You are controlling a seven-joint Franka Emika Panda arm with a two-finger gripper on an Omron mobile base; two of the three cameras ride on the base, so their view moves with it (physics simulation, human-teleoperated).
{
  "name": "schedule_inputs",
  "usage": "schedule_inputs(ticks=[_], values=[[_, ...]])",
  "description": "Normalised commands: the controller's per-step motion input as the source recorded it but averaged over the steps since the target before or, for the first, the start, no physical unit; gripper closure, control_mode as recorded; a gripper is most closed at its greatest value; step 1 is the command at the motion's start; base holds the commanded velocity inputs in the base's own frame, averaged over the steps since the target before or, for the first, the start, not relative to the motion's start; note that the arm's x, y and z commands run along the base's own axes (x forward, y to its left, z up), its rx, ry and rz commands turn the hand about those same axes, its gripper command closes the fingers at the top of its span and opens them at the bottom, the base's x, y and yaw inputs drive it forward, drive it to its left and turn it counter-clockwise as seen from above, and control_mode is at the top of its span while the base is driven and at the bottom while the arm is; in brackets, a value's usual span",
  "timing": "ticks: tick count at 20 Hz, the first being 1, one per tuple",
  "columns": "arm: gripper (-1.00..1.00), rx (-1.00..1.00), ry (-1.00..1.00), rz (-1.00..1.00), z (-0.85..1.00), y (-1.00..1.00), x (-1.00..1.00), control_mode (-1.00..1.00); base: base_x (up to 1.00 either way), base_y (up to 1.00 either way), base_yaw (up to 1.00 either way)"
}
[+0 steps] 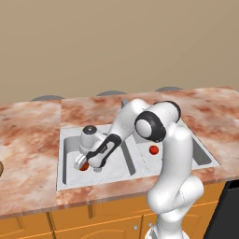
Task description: Remove the tomato and tomato from the sink. Then move the bowl and cup from the counter to the sink for washing.
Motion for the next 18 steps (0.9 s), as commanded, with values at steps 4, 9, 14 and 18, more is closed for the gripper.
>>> schedule_inputs(ticks=[4, 9, 14, 18], values=[[-1.00, 0.00, -0.01, 0.00, -0.11, 0.01, 0.07, -1.00, 0.00, 0.00, 0.00], [-1.00, 0.00, 0.00, 0.00, -0.13, 0.03, 0.07, -1.00, 0.00, 0.00, 0.00], [-1.00, 0.00, 0.00, 0.00, -0.13, 0.05, 0.07, -1.00, 0.00, 0.00, 0.00], [-1.00, 0.00, -0.01, 0.00, -0.13, 0.08, 0.09, -1.00, 0.00, 0.00, 0.00]])
